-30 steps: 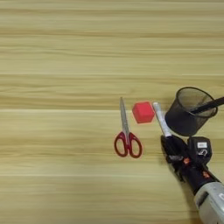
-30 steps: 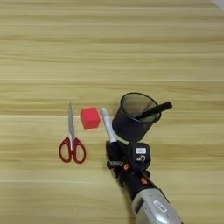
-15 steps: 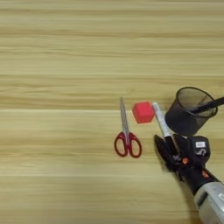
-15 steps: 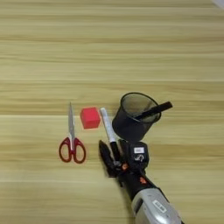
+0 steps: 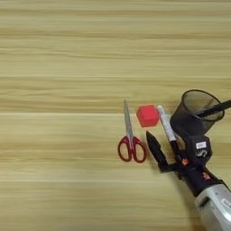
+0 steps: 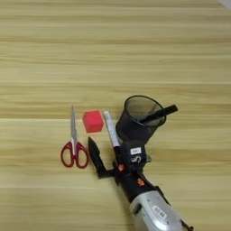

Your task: Move the objects on the table

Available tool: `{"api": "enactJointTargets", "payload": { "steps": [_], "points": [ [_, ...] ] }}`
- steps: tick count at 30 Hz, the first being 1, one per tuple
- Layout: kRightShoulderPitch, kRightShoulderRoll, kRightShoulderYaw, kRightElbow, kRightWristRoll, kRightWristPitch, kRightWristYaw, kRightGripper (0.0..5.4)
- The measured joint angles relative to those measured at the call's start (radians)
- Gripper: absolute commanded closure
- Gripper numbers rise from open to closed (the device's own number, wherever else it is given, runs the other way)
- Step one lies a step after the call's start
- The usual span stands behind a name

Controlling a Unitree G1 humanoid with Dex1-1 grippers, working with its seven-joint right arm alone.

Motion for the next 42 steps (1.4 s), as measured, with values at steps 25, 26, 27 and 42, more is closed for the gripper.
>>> {"api": "enactJointTargets", "payload": {
  "steps": [25,26,27,42],
  "points": [
    [-0.124,0.022,0.067,0.119,-0.083,-0.128,-0.028,0.05],
    [-0.136,0.023,0.067,0.130,-0.084,-0.129,-0.029,0.05],
    [-0.146,0.024,0.067,0.139,-0.083,-0.129,-0.029,0.05],
    [-0.257,0.048,0.036,0.268,-0.036,-0.128,-0.046,0.05]
  ]
}}
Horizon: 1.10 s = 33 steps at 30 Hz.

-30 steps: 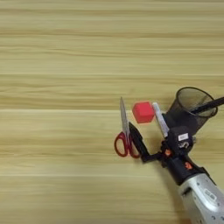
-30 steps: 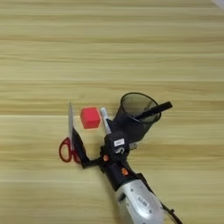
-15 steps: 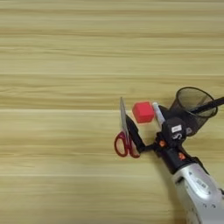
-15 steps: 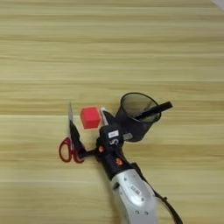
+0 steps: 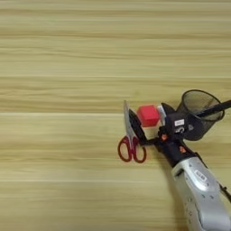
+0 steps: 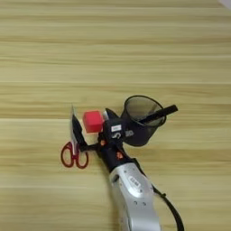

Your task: Move the objects on the table

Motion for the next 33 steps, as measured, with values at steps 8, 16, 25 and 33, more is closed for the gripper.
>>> {"api": "enactJointTargets", "payload": {
  "steps": [8,16,25,33],
  "points": [
    [-0.021,0.002,-0.004,0.045,0.003,-0.001,-0.002,0.05],
    [-0.042,0.006,-0.018,0.073,0.020,-0.001,-0.001,0.05],
    [-0.053,0.006,-0.023,0.104,0.021,-0.001,-0.001,0.05],
    [-0.054,0.006,-0.022,0.124,0.021,-0.001,0.001,0.05]
  ]
}}
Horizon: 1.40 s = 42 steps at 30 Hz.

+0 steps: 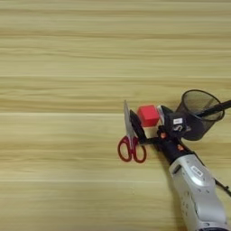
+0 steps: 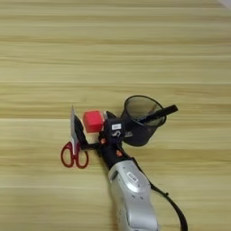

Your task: Move the objects on the table

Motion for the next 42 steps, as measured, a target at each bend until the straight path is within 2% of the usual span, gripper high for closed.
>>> {"api": "enactJointTargets", "payload": {
  "steps": [33,42],
  "points": [
    [0.000,0.000,0.019,0.031,-0.005,0.022,0.005,0.05],
    [0.000,0.000,0.018,0.031,-0.004,0.024,0.005,1.29]
  ]
}}
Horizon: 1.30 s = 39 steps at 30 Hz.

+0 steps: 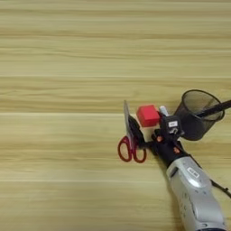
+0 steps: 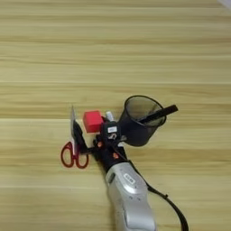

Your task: Move the objects on the table

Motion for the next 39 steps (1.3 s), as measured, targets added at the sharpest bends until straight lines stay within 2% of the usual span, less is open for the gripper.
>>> {"api": "enactJointTargets", "payload": {
  "steps": [17,35,39],
  "points": [
    [-0.004,0.000,-0.003,0.010,0.000,0.000,0.000,3.12],
    [-0.005,0.000,-0.006,0.011,0.001,-0.003,0.002,3.15],
    [-0.003,0.000,0.002,0.006,0.000,-0.027,0.016,3.15]
  ]
}}
